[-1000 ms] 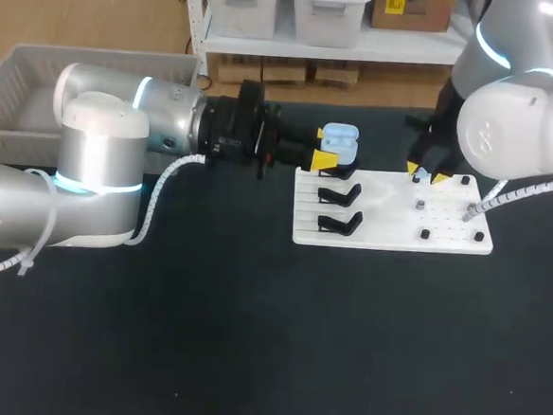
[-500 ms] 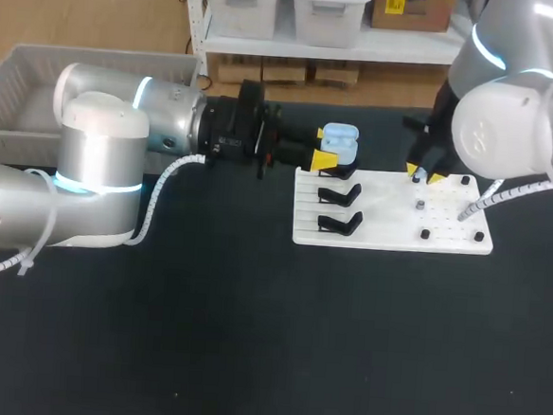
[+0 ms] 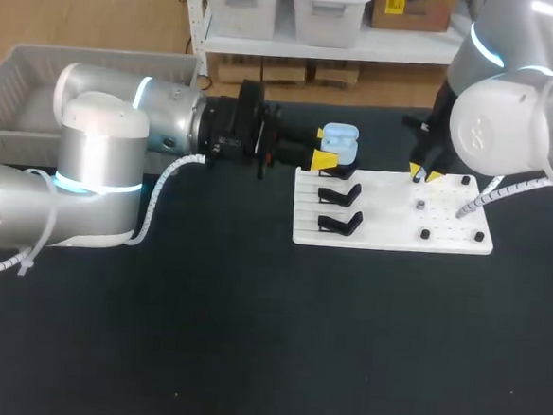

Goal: Pick up each earbud case from the left stands, insert the matching earbuds, close the lid, and place the case in the box.

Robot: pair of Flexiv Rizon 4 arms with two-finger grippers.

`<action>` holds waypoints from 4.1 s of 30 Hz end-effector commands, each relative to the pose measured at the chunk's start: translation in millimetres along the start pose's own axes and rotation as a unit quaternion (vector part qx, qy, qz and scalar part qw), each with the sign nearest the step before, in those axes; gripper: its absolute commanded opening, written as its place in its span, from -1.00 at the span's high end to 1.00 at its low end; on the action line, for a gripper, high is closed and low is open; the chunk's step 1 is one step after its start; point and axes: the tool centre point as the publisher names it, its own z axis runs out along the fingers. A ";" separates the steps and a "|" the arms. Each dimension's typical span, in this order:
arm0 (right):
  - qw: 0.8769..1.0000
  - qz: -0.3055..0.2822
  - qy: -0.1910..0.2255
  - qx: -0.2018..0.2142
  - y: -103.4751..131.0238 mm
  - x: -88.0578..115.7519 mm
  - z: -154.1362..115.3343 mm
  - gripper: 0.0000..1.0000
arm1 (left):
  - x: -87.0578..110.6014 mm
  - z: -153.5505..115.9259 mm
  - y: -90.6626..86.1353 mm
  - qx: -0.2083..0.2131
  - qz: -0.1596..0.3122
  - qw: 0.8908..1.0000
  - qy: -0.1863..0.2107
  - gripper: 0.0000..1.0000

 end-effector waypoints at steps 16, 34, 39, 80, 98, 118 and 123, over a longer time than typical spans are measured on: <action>0.998 -0.026 -0.045 -0.018 26.5 32.2 -121.6 1.00 | 0.6 0.3 -1.4 -0.003 0.001 1.000 -0.001 1.00; 0.992 -0.127 -0.008 0.008 105.2 102.6 -220.1 1.00 | 0.6 0.3 -1.4 -0.003 0.001 1.000 -0.001 1.00; 0.990 -0.143 0.005 0.011 125.1 115.0 -214.3 1.00 | 0.6 0.3 -1.4 -0.003 0.001 1.000 -0.001 1.00; 0.951 -0.301 0.065 -0.014 155.2 131.7 -163.6 1.00 | 0.6 0.3 -1.4 -0.003 0.001 1.000 -0.001 1.00; 0.946 -0.316 0.079 0.011 153.9 125.6 -141.2 1.00 | 0.6 0.3 -1.4 -0.003 0.001 1.000 -0.001 1.00; 0.948 -0.309 0.079 0.019 154.4 114.7 -133.7 1.00 | 0.6 0.3 -1.4 -0.003 0.001 1.000 -0.001 1.00; 0.949 -0.306 0.078 0.021 153.9 112.2 -131.4 1.00 | 0.6 0.3 -1.4 -0.003 0.001 1.000 -0.001 1.00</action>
